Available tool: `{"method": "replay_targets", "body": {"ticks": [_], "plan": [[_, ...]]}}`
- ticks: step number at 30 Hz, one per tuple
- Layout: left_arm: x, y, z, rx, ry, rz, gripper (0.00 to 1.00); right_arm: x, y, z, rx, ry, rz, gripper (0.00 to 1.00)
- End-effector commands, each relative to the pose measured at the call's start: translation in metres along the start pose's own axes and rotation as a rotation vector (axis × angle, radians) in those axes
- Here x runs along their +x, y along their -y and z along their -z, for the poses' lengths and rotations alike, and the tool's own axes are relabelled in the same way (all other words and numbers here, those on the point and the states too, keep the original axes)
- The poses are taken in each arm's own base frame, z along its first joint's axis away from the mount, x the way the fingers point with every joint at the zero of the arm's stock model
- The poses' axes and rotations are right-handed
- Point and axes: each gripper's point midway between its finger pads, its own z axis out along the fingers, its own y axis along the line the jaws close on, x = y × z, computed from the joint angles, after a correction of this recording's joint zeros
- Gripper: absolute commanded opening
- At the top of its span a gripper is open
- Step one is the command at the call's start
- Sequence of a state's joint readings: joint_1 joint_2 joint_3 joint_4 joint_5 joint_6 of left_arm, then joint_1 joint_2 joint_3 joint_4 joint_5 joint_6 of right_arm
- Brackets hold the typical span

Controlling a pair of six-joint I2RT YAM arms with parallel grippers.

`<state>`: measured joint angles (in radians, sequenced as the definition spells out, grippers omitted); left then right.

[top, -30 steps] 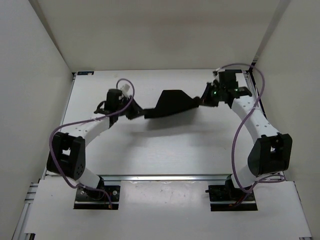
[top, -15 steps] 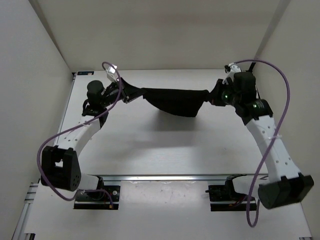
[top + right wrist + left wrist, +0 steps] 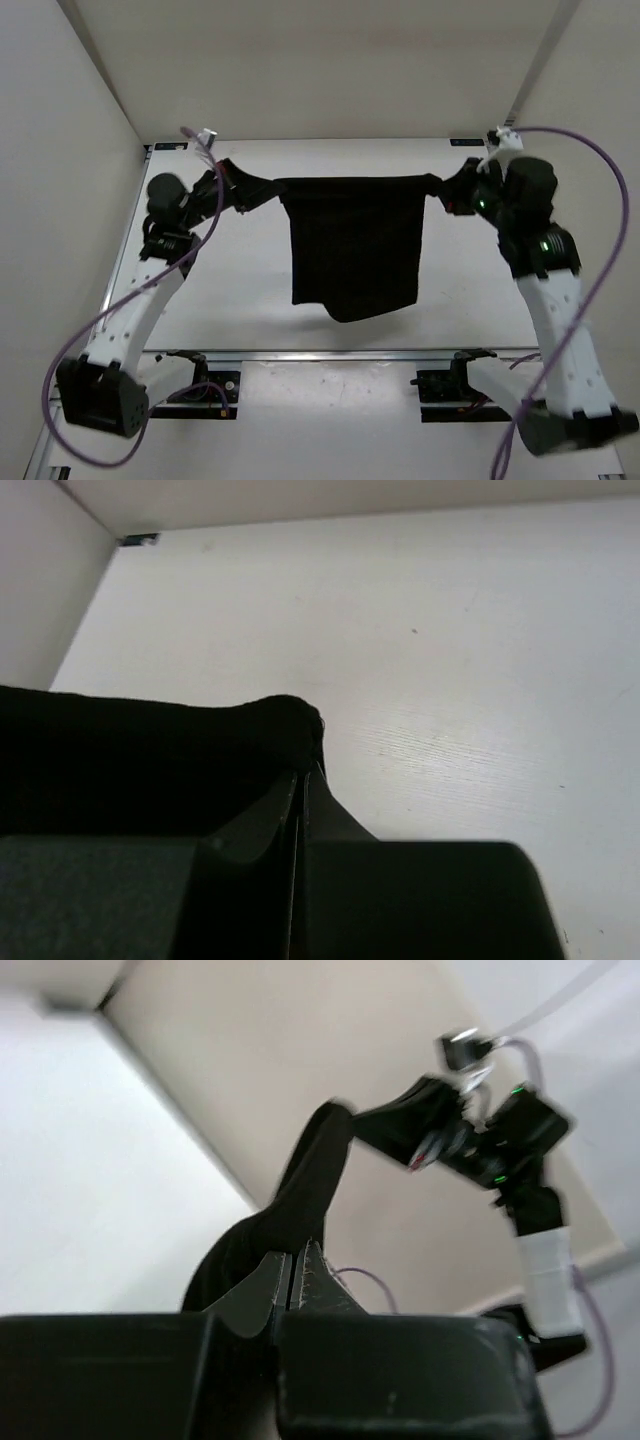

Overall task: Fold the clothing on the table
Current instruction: Flatten the skirt out

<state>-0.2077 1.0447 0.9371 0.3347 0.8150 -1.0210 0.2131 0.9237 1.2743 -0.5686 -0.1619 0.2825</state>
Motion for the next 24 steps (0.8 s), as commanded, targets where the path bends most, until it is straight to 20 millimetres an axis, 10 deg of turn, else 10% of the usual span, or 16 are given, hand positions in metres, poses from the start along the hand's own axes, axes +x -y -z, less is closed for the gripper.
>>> {"method": "replay_targets", "body": {"ticks": [1,5,7,11,13,19,24], "plan": [[0.032,-0.125,-0.011,-0.327,-0.085,0.206,0.0,0.034,0.076,-0.06,0.191,-0.208,-0.106,0.0],[0.005,-0.124,-0.058,-0.231,-0.111,0.227,0.0,-0.014,0.078,-0.091,0.189,-0.113,-0.117,0.0],[-0.036,-0.083,-0.077,-0.099,-0.03,0.146,0.0,-0.049,0.068,-0.081,0.161,0.039,-0.061,0.0],[-0.054,-0.061,-0.077,-0.051,-0.02,0.089,0.0,-0.073,0.041,-0.049,0.09,0.18,-0.009,0.0],[-0.037,-0.071,-0.067,-0.076,-0.04,0.126,0.0,-0.049,0.043,-0.048,0.088,0.136,-0.029,0.0],[0.098,-0.123,-0.005,-0.237,-0.188,0.338,0.0,0.057,0.043,-0.036,0.042,-0.154,-0.125,0.0],[0.116,-0.073,0.041,-0.129,-0.172,0.323,0.0,0.111,0.003,0.013,-0.029,-0.236,-0.124,0.01]]}}
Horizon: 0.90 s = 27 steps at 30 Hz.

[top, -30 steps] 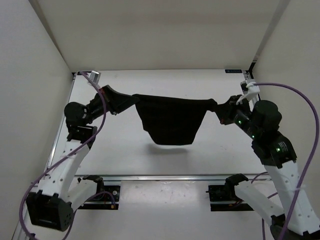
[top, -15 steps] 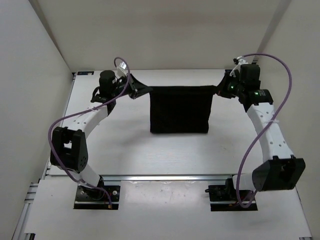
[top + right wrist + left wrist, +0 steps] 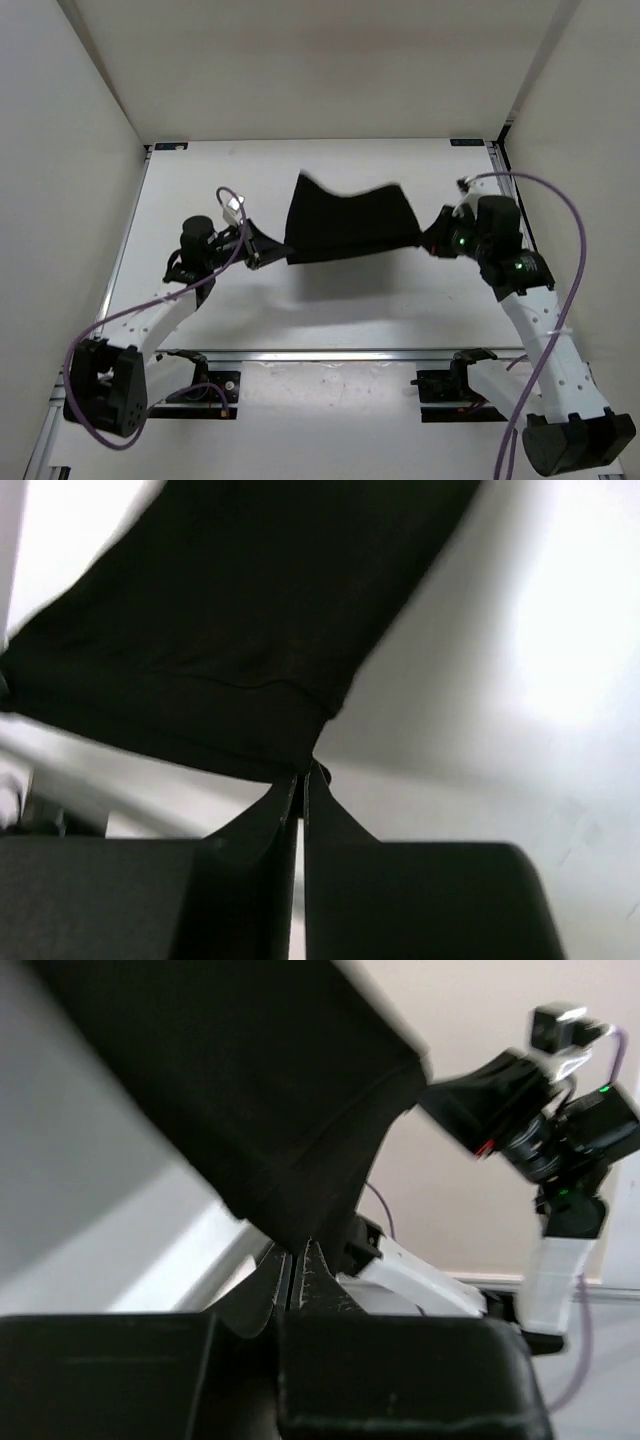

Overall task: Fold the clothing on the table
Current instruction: Flatten the skirt out

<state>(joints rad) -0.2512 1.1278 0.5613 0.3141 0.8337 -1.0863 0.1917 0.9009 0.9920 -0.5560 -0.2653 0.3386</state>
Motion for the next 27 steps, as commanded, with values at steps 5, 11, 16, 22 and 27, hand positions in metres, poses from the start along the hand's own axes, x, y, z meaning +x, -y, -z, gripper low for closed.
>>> {"method": "replay_targets", "body": {"ticks": [5,11,16,22,27], "plan": [[-0.001,0.113,0.041,0.225,0.045,-0.231,0.0,0.008,-0.046,0.072,-0.045,0.111,0.027,0.0],[-0.028,0.117,0.027,0.177,0.061,-0.199,0.0,-0.014,-0.06,0.047,-0.057,0.088,0.087,0.0],[-0.043,0.033,0.005,-0.005,0.092,-0.048,0.0,-0.016,-0.009,-0.014,-0.142,-0.019,-0.119,0.0],[-0.066,-0.057,-0.036,-0.17,0.106,0.033,0.0,-0.014,0.04,-0.077,-0.138,-0.082,-0.154,0.0],[-0.101,-0.069,-0.084,-0.125,0.085,0.072,0.0,-0.03,0.067,-0.098,-0.097,-0.075,-0.186,0.01]]}}
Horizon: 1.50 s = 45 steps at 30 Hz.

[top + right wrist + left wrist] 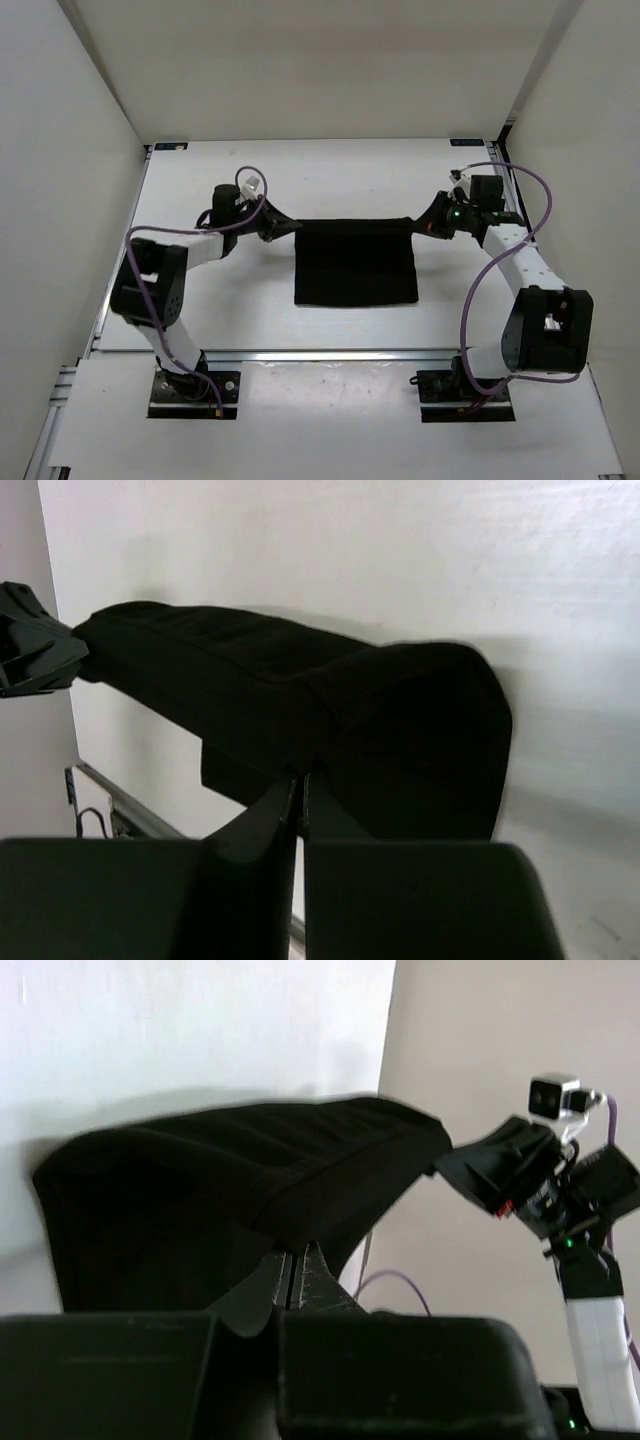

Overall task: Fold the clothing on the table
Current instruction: Flatten the skirt out, then fold the skirt

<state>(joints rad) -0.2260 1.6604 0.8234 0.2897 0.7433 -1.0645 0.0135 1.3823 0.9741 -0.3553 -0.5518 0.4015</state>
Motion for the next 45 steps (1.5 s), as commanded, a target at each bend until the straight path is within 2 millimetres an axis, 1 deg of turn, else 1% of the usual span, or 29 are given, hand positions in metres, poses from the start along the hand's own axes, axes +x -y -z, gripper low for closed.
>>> {"method": "replay_targets", "body": {"ticks": [1,2,3,4,6,7,8,9,10,11,12,14,15,16,17,19,20,22,24,26,27,31,33,34,36,37,41,43,45], "plan": [[-0.04,0.054,-0.015,0.136,0.08,-0.112,0.0,-0.06,-0.013,0.014,-0.042,0.17,0.13,0.0],[-0.042,0.048,-0.023,0.126,0.073,-0.1,0.0,-0.062,-0.012,0.014,-0.039,0.174,0.132,0.0],[-0.04,0.049,-0.029,0.133,0.05,-0.1,0.0,-0.061,-0.007,0.013,-0.037,0.16,0.109,0.0],[-0.042,0.051,-0.029,0.141,0.045,-0.09,0.0,-0.06,-0.008,0.015,-0.047,0.153,0.107,0.0],[-0.029,0.05,-0.03,0.145,0.016,-0.08,0.0,-0.052,-0.003,0.015,-0.044,0.122,0.078,0.0],[-0.023,0.042,-0.03,0.13,0.01,-0.068,0.0,-0.043,-0.001,0.013,-0.037,0.094,0.069,0.01],[-0.018,0.045,-0.027,0.132,0.005,-0.08,0.0,-0.032,0.007,0.013,-0.021,0.065,0.045,0.0],[-0.008,0.04,-0.024,0.12,-0.001,-0.077,0.0,-0.026,0.009,0.013,-0.015,0.05,0.038,0.0],[0.005,0.032,-0.02,0.107,-0.019,-0.064,0.0,-0.012,0.017,0.012,0.004,0.016,0.022,0.0],[0.017,0.018,-0.017,0.079,-0.029,-0.047,0.0,-0.001,0.025,0.012,0.043,-0.008,0.02,0.0],[0.024,0.02,-0.014,0.081,-0.032,-0.057,0.0,0.013,0.033,0.009,0.065,-0.041,0.007,0.0],[0.048,-0.001,-0.007,0.034,-0.062,-0.037,0.0,0.032,0.042,0.011,0.089,-0.093,-0.025,0.0],[0.052,-0.001,-0.002,0.026,-0.058,-0.061,0.0,0.043,0.046,0.01,0.095,-0.119,-0.039,0.01],[0.06,-0.012,0.001,-0.01,-0.07,-0.056,0.0,0.051,0.048,0.011,0.101,-0.139,-0.056,0.0],[0.063,-0.019,0.003,-0.032,-0.066,-0.064,0.0,0.062,0.053,0.011,0.118,-0.172,-0.066,0.0],[0.072,-0.03,0.008,-0.054,-0.086,-0.051,0.0,0.079,0.054,0.012,0.121,-0.215,-0.075,0.01],[0.077,-0.035,0.01,-0.06,-0.097,-0.042,0.0,0.083,0.051,0.013,0.112,-0.226,-0.077,0.0],[0.085,-0.042,0.013,-0.077,-0.116,-0.046,0.0,0.095,0.053,0.015,0.127,-0.256,-0.078,0.0],[0.094,-0.053,0.015,-0.112,-0.141,-0.044,0.0,0.102,0.055,0.018,0.149,-0.283,-0.093,0.01],[0.099,-0.051,0.016,-0.11,-0.154,-0.063,0.01,0.105,0.053,0.02,0.149,-0.306,-0.09,0.0],[0.103,-0.057,0.019,-0.128,-0.163,-0.053,0.01,0.108,0.054,0.022,0.17,-0.32,-0.088,0.0],[0.116,-0.062,0.021,-0.163,-0.195,-0.082,0.0,0.117,0.06,0.023,0.209,-0.364,-0.096,0.0],[0.126,-0.068,0.022,-0.183,-0.215,-0.084,0.01,0.123,0.062,0.023,0.211,-0.385,-0.116,0.0],[0.131,-0.075,0.024,-0.207,-0.227,-0.083,0.02,0.125,0.064,0.023,0.212,-0.398,-0.131,0.0],[0.136,-0.08,0.026,-0.235,-0.241,-0.093,0.01,0.13,0.067,0.024,0.236,-0.417,-0.144,0.0],[0.141,-0.083,0.027,-0.244,-0.256,-0.096,0.01,0.137,0.068,0.022,0.247,-0.442,-0.139,0.0],[0.146,-0.094,0.033,-0.298,-0.26,-0.094,0.02,0.15,0.071,0.021,0.271,-0.495,-0.126,0.0],[0.144,-0.095,0.033,-0.311,-0.25,-0.137,0.09,0.152,0.073,0.02,0.281,-0.505,-0.138,0.0],[0.147,-0.105,0.038,-0.376,-0.257,-0.149,0.14,0.156,0.077,0.018,0.295,-0.521,-0.148,0.0]]}}
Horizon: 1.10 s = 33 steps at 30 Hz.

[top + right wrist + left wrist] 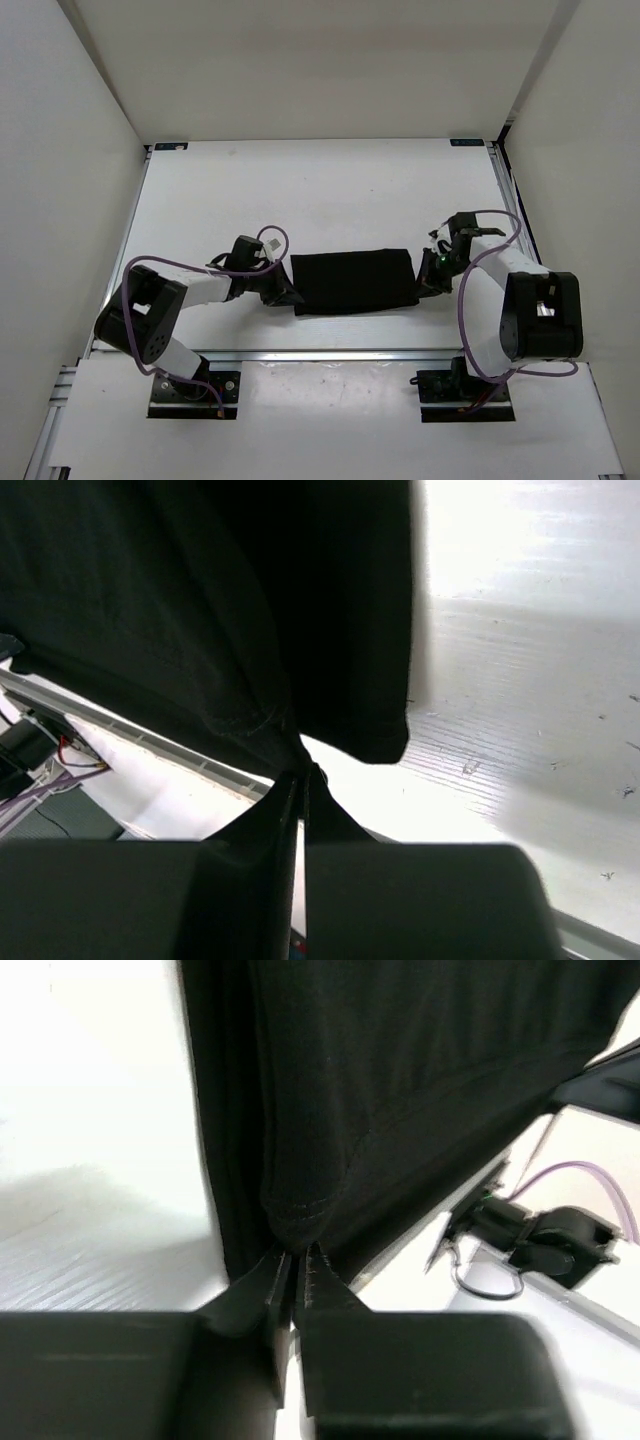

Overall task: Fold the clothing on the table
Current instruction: Fold the skirt

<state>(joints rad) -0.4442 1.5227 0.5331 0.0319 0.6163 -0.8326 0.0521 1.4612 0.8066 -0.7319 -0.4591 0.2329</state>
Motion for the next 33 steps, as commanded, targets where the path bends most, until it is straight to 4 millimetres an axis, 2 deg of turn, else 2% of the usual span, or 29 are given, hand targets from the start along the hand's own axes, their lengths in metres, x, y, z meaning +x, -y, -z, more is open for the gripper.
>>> {"method": "replay_targets", "body": {"ticks": [1,3,4,6,7,9,10,11,12,15,17,19,20,21,22,24,25,29,33], "plan": [[0.001,-0.01,0.006,-0.081,0.027,-0.063,0.21,0.004,0.011,-0.004,0.054,-0.025,-0.025,0.03],[0.004,-0.009,0.006,-0.074,0.02,-0.069,0.39,0.0,0.013,-0.006,0.069,-0.035,-0.035,0.21],[0.0,-0.006,0.008,-0.067,0.035,-0.072,0.42,-0.001,0.014,-0.003,0.088,-0.031,-0.041,0.25],[-0.003,0.005,0.014,-0.055,0.05,-0.077,0.46,-0.012,0.013,0.007,0.127,-0.005,-0.034,0.32],[-0.013,0.018,0.022,-0.033,0.086,-0.1,0.49,-0.012,0.015,0.014,0.159,0.003,-0.03,0.34],[-0.017,0.031,0.036,-0.032,0.112,-0.124,0.49,-0.03,0.004,0.042,0.185,0.093,-0.018,0.36],[-0.022,0.038,0.046,-0.036,0.135,-0.132,0.49,-0.03,0.0,0.051,0.206,0.113,-0.002,0.38],[-0.028,0.048,0.054,-0.021,0.17,-0.156,0.48,-0.04,-0.008,0.062,0.21,0.155,0.016,0.39],[-0.032,0.049,0.058,-0.018,0.19,-0.148,0.48,-0.045,-0.017,0.07,0.204,0.186,0.033,0.4],[-0.042,0.067,0.057,0.038,0.219,-0.16,0.41,-0.067,-0.045,0.073,0.122,0.233,0.099,0.39],[-0.043,0.067,0.044,0.062,0.194,-0.137,0.2,-0.077,-0.054,0.062,0.075,0.216,0.122,0.35],[-0.049,0.078,0.034,0.129,0.205,-0.142,0.06,-0.086,-0.057,0.04,0.037,0.182,0.13,0.29],[-0.046,0.07,0.026,0.125,0.195,-0.097,0.04,-0.091,-0.063,0.033,-0.003,0.192,0.15,0.29],[-0.046,0.07,0.022,0.143,0.204,-0.078,0.0,-0.093,-0.063,0.018,-0.033,0.176,0.155,0.29],[-0.05,0.068,0.017,0.157,0.219,-0.073,0.0,-0.095,-0.058,0.008,-0.05,0.159,0.131,0.3],[-0.05,0.047,0.01,0.128,0.222,-0.007,0.0,-0.103,-0.054,-0.005,-0.094,0.155,0.11,0.32],[-0.05,0.039,0.006,0.107,0.22,0.008,0.0,-0.103,-0.045,-0.012,-0.094,0.131,0.073,0.32],[-0.041,0.001,-0.002,-0.013,0.22,0.024,0.0,-0.12,-0.03,-0.02,-0.109,0.158,0.032,0.31],[-0.033,-0.016,-0.007,-0.083,0.193,-0.003,0.0,-0.139,-0.018,-0.02,-0.115,0.194,0.02,0.31]]}}
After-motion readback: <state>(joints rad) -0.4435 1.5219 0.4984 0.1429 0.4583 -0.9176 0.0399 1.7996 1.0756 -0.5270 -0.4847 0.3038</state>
